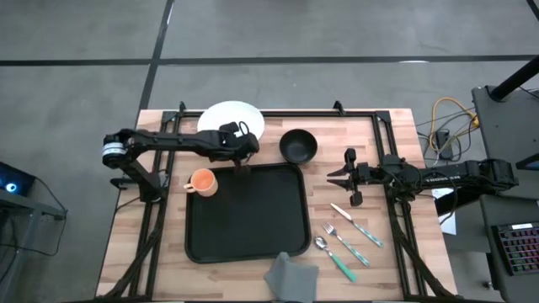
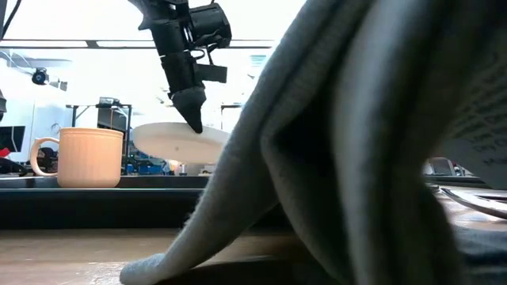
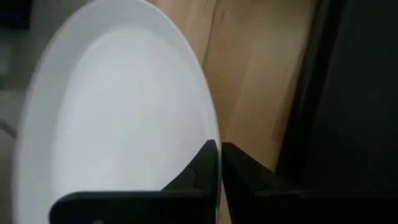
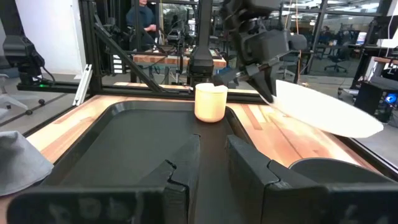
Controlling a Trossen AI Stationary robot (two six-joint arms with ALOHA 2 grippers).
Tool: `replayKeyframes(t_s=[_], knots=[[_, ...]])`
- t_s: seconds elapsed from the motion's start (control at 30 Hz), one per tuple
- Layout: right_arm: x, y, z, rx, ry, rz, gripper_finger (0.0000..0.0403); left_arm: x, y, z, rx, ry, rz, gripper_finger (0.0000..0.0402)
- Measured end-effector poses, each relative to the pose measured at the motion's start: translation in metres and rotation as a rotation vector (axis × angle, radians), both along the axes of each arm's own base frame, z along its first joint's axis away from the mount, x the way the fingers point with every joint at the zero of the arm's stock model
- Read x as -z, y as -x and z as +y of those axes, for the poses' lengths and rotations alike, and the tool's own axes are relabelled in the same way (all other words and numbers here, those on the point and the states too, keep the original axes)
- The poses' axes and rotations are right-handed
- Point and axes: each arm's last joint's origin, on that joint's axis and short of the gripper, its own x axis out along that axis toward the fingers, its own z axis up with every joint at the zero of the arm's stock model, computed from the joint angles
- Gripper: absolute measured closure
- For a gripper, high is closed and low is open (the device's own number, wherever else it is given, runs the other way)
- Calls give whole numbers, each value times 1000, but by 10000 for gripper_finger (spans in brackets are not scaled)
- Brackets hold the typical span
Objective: Set up tray
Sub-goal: Put the white plate on the black tray below the orange mug
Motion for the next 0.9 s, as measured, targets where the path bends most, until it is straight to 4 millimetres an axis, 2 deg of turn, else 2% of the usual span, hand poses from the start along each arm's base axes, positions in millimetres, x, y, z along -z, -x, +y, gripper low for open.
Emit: replayKeyframes(t_s=[0.47,0.9], knots=[[0,0,0,0,-5,4,335,-2,-9,-59,122,8,-41,401],[1,0,0,0,-5,6,335,-15,-12,-114,272,-23,-93,401]])
